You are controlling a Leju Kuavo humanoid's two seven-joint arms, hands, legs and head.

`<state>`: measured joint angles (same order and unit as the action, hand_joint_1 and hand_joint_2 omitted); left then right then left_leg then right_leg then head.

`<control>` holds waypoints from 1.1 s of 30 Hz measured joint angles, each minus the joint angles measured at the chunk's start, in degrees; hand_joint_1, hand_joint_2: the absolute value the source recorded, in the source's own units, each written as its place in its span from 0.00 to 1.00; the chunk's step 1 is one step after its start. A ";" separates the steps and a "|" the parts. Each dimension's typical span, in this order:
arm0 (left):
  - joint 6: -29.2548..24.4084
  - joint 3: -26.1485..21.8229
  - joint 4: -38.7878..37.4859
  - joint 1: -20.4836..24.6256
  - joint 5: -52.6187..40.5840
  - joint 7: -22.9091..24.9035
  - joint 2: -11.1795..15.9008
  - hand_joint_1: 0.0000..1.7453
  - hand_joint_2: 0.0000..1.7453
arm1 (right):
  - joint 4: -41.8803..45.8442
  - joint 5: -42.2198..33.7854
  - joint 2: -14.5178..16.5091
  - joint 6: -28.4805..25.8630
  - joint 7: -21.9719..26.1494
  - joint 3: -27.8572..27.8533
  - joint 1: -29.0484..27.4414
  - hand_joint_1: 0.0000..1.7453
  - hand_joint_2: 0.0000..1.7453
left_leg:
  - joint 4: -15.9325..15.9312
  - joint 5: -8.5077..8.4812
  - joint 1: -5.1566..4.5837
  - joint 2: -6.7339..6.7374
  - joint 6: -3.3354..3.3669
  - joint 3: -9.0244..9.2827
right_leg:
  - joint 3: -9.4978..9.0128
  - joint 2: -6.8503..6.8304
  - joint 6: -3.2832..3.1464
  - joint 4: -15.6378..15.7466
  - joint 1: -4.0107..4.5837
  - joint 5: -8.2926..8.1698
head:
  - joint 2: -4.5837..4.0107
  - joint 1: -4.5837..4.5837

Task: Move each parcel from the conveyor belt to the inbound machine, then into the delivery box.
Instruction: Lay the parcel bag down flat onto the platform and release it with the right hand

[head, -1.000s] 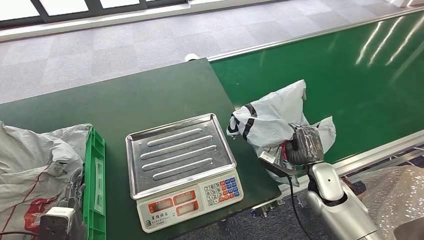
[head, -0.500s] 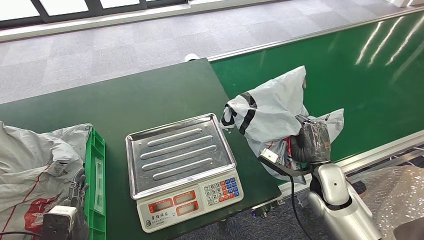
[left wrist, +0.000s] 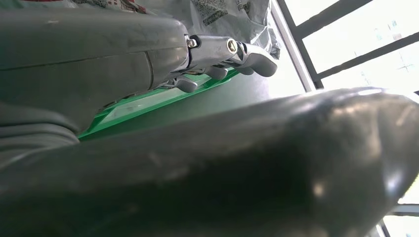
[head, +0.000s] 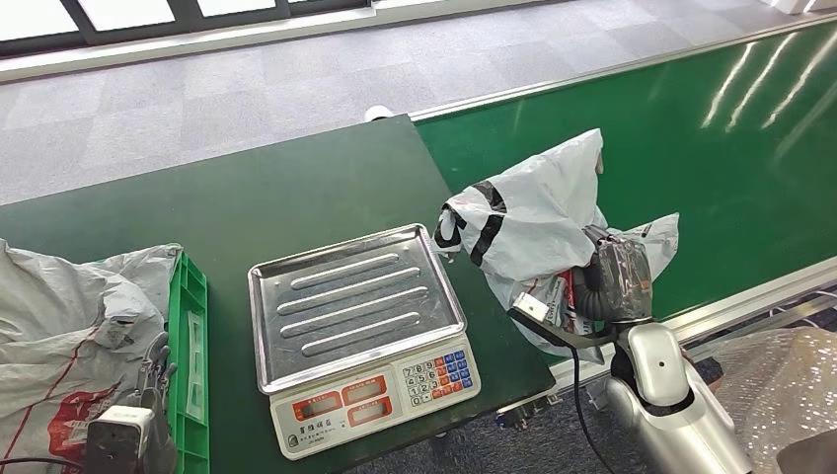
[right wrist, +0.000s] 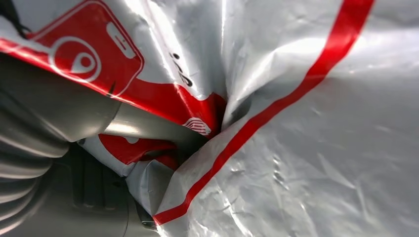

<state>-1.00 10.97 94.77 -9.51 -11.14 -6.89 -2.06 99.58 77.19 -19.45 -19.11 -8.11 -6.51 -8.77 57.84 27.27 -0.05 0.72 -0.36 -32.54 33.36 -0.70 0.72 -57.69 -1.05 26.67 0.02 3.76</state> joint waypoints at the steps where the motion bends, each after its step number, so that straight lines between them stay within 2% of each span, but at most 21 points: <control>1: 0.04 0.00 -0.01 0.05 0.06 -0.03 -0.01 0.00 0.00 | 0.00 0.13 0.00 -0.08 0.03 0.00 0.10 1.00 1.00 | 0.00 0.00 0.00 0.00 0.00 -0.01 | 0.00 0.00 0.00 0.00 0.00 0.00 | 0.00 0.00; 5: 0.39 0.00 -0.36 0.69 0.69 -0.44 -0.25 0.00 0.00 | 0.00 0.76 0.04 -1.45 0.69 0.42 1.74 1.00 1.00 | 0.00 0.00 0.00 0.01 0.00 -0.14 | -0.03 0.00 0.00 0.00 0.00 0.00 | 0.01 0.01; 8: 0.06 0.04 -0.80 1.10 1.47 -1.80 -0.57 0.00 0.00 | -0.38 0.56 0.61 -5.00 2.90 2.31 3.94 1.00 1.00 | 0.00 0.00 0.01 0.03 0.00 -0.18 | -0.03 0.01 0.00 0.00 0.01 0.00 | 0.01 0.00; 11: -1.28 0.43 -1.27 1.88 0.08 -3.77 -0.90 0.00 0.00 | -2.62 -1.21 2.16 -9.45 6.18 5.89 6.82 1.00 1.00 | 0.00 -0.05 0.03 0.03 -0.05 0.00 | -0.03 0.02 -0.01 0.00 0.03 -0.01 | 0.01 0.00; 14: -2.62 1.66 -1.79 2.75 -2.98 -4.67 -1.45 0.00 0.00 | -6.01 -5.28 4.41 -11.14 9.37 9.87 10.03 1.00 1.00 | -0.01 -0.11 0.04 0.00 -0.08 0.01 | -0.05 -0.02 -0.01 -0.02 0.03 -0.02 | 0.01 0.02; 17: -2.74 2.63 -2.36 3.60 -3.27 -4.76 -2.13 0.00 0.00 | -7.98 -11.24 7.88 -8.51 12.87 14.91 12.77 1.00 1.00 | -0.01 -0.13 0.05 0.01 -0.11 0.05 | -0.05 0.03 -0.03 -0.02 0.05 -0.02 | 0.01 0.01; 21: -2.23 3.00 -3.25 4.17 -2.47 -4.76 -2.52 0.00 0.00 | -7.98 -12.64 11.38 -6.07 12.40 22.17 13.74 1.00 1.00 | -0.01 -0.15 0.06 -0.10 -0.14 0.05 | -0.03 -0.06 -0.05 -0.03 0.08 -0.01 | 0.00 0.00; 28: -0.73 3.04 -3.73 4.18 -2.51 -4.34 -2.97 0.00 0.00 | -4.41 -11.58 12.67 -0.90 9.05 26.17 13.41 1.00 1.00 | -0.01 -0.13 0.05 -0.13 -0.13 0.00 | -0.03 -0.05 -0.04 -0.02 0.04 0.00 | 0.00 0.01; 33: 0.27 3.04 -3.68 4.19 -3.03 -3.41 -3.28 0.00 0.00 | -3.92 -13.14 12.95 7.73 5.85 26.93 12.40 1.00 1.00 | -0.01 -0.12 0.04 -0.14 -0.12 -0.01 | -0.03 -0.06 -0.04 -0.01 0.04 0.00 | 0.01 0.01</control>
<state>-0.73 14.01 91.08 -5.32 -14.16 -10.30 -5.34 95.66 64.04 -6.50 -11.39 -2.26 20.42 3.63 57.83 27.15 -0.01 0.58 -0.48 -32.54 33.33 -0.77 0.69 -57.70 -1.01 26.66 0.02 3.76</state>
